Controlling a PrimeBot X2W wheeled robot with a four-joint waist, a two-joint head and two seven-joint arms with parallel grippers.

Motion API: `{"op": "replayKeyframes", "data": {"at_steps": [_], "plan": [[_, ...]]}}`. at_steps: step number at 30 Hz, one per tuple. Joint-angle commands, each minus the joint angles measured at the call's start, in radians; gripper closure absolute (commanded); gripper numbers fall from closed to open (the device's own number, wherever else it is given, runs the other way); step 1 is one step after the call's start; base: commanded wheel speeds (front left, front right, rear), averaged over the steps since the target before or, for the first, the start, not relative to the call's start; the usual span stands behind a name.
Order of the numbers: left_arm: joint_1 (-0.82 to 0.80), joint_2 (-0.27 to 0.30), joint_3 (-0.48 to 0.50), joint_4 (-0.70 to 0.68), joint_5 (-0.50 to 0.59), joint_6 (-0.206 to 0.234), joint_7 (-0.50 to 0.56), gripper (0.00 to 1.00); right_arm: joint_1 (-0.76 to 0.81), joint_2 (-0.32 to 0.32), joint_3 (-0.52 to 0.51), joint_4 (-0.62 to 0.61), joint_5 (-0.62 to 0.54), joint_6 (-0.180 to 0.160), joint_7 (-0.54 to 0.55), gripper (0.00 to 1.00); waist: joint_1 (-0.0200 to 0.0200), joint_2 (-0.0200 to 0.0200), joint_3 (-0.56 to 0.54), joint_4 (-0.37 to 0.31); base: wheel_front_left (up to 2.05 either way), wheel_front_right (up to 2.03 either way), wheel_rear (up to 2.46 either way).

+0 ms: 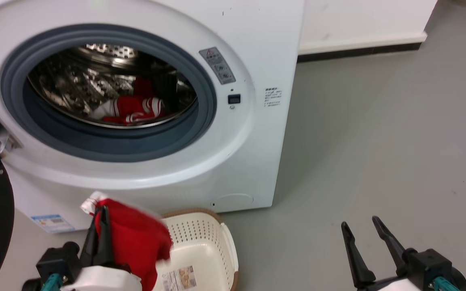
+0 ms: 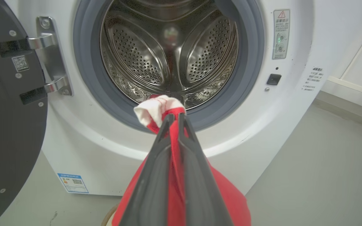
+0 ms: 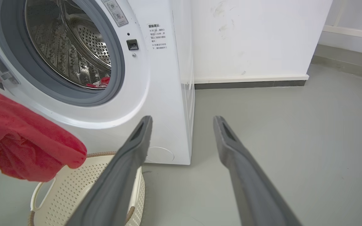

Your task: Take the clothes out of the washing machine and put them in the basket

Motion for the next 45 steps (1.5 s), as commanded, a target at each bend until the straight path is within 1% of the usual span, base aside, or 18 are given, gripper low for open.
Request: {"op": "replayKeyframes", "data": {"at_steps": [1, 5, 8, 12, 21, 25, 31, 34, 36, 37, 38, 42, 45], "plan": [[0.015, -0.005, -0.006, 0.008, -0.008, 0.005, -0.01, 1.0, -0.028, 0.001, 0.004, -0.004, 0.002, 0.0, -0.006, 0.0, 0.0001, 0.0, 0.045, 0.017, 0.0, 0.0, 0.0], [0.025, -0.022, -0.021, 0.075, -0.014, 0.002, -0.035, 1.0, -0.065, 0.0, 0.015, 0.0, 0.009, 0.0, -0.014, 0.0, 0.0001, 0.0, 0.111, 0.02, 0.0, 0.0, 0.0], [-0.011, -0.027, -0.022, 0.148, -0.017, 0.002, -0.056, 1.0, -0.102, 0.001, 0.026, 0.006, 0.009, 0.0, -0.021, 0.0, 0.0001, 0.0, 0.173, 0.012, 0.0, 0.0, 0.0], [-0.073, -0.032, -0.021, 0.257, -0.023, -0.009, -0.073, 1.0, -0.143, 0.0, 0.032, 0.012, 0.008, 0.0, -0.031, 0.0, 0.0001, 0.0, 0.264, -0.003, 0.0, 0.0, 0.0], [-0.306, -0.029, -0.04, 0.566, -0.006, -0.046, -0.087, 1.0, -0.263, 0.001, 0.062, 0.032, 0.014, 0.0, -0.063, 0.0, 0.0001, 0.0, 0.479, -0.04, 0.0, 0.0, 0.0], [-0.423, -0.026, -0.037, 0.714, -0.006, -0.044, -0.089, 1.0, -0.315, 0.001, 0.082, 0.041, 0.017, 0.0, -0.076, 0.0, 0.0001, 0.0, 0.577, -0.058, 0.0, 0.0, 0.0], [-0.584, -0.014, -0.045, 0.901, 0.007, -0.046, -0.088, 1.0, -0.382, 0.001, 0.105, 0.061, 0.021, 0.0, -0.095, 0.0, 0.0001, 0.0, 0.704, -0.08, 0.0, 0.0, 0.0], [-0.636, -0.002, -0.036, 0.988, -0.001, -0.045, -0.088, 1.0, -0.408, 0.001, 0.123, 0.077, 0.027, 0.0, -0.108, 0.0, 0.0001, 0.0, 0.735, -0.097, 0.0, 0.0, 0.0], [-0.657, 0.0, -0.027, 1.031, -0.011, -0.041, -0.088, 1.0, -0.419, 0.001, 0.131, 0.088, 0.031, 0.0, -0.115, 0.0, 0.0001, 0.0, 0.743, -0.105, 0.0, 0.0, 0.0], [-0.657, 0.0, -0.027, 1.031, -0.011, -0.041, -0.088, 1.0, -0.419, 0.001, 0.131, 0.088, 0.031, 0.0, -0.115, 0.0, 0.0001, 0.0, 0.743, -0.105, 0.0, 0.0, 0.0], [-0.667, 0.005, -0.023, 1.067, -0.012, -0.042, -0.088, 1.0, -0.425, 0.001, 0.132, 0.099, 0.035, 0.0, -0.121, 0.0, 0.0001, 0.0, 0.745, -0.11, 0.0, 0.0, 0.0], [-0.677, 0.012, -0.026, 1.111, -0.009, -0.044, -0.088, 1.0, -0.433, 0.001, 0.126, 0.113, 0.038, 0.0, -0.127, 0.0, 0.0001, 0.0, 0.738, -0.113, 0.0, 0.0, 0.0], [-0.686, 0.006, -0.024, 1.136, -0.013, -0.049, -0.088, 1.0, -0.433, 0.001, 0.116, 0.13, 0.038, 0.0, -0.133, 0.0, 0.0001, 0.0, 0.706, -0.105, 0.0, 0.0, 0.0]]}}
